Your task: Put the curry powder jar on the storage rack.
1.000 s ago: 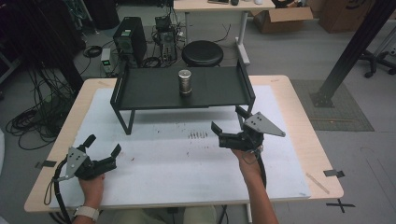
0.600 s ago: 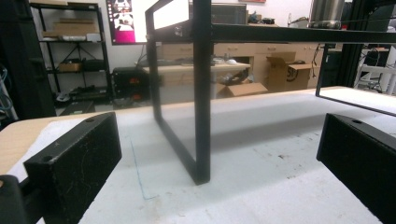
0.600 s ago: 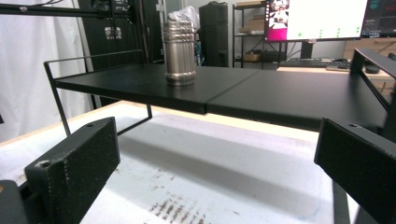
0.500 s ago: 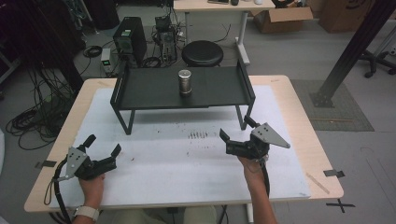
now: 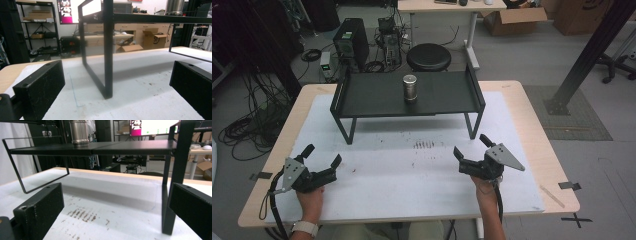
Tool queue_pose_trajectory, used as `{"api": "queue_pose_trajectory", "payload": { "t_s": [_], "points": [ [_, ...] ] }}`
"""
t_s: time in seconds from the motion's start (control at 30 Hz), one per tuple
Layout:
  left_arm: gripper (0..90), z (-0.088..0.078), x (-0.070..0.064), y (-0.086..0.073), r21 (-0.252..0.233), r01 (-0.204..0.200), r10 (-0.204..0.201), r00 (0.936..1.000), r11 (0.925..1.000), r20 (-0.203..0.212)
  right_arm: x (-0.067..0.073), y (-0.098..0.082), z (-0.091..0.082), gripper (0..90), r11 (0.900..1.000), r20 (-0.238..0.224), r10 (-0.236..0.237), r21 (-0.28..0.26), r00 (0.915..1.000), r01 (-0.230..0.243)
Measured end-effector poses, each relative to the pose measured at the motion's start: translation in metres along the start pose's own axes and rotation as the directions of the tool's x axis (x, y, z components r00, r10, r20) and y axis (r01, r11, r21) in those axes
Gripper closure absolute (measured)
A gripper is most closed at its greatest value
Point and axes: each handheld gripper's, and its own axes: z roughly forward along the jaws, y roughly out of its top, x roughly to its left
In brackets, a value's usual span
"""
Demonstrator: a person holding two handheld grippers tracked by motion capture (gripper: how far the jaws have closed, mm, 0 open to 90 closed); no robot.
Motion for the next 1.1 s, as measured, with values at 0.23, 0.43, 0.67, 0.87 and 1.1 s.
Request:
{"api": "queue_pose_trajectory", "payload": {
  "t_s": [0.23, 0.43, 0.67, 0.87, 1.1],
  "points": [
    [0.2, 0.0, 0.0, 0.0, 0.0, -0.001, 0.001, 1.0, 1.0, 0.0, -0.001, -0.011, -0.002, 0.0, 1.0, 0.017, 0.004, 0.01, 0.9999, -0.004],
    [0.2, 0.0, 0.0, 0.0, -0.001, -0.001, 0.001, 1.0, 1.0, 0.0, 0.0, -0.022, -0.006, 0.0, 1.0, 0.034, 0.0, 0.016, 0.9994, -0.001],
    [0.2, 0.0, 0.0, 0.0, -0.001, -0.001, 0.001, 1.0, 1.0, -0.001, 0.0, -0.029, -0.01, 0.0, 1.0, 0.044, -0.001, 0.007, 0.999, 0.001],
    [0.2, 0.0, 0.0, 0.0, -0.002, -0.001, 0.001, 1.0, 1.0, -0.001, 0.002, -0.035, -0.013, 0.0, 1.0, 0.06, -0.012, -0.008, 0.9981, 0.013],
    [0.2, 0.0, 0.0, 0.0, -0.002, -0.002, 0.002, 1.0, 1.0, -0.001, 0.006, -0.036, -0.013, 0.0, 0.999, 0.066, -0.051, -0.011, 0.9965, 0.052]
  ]
}}
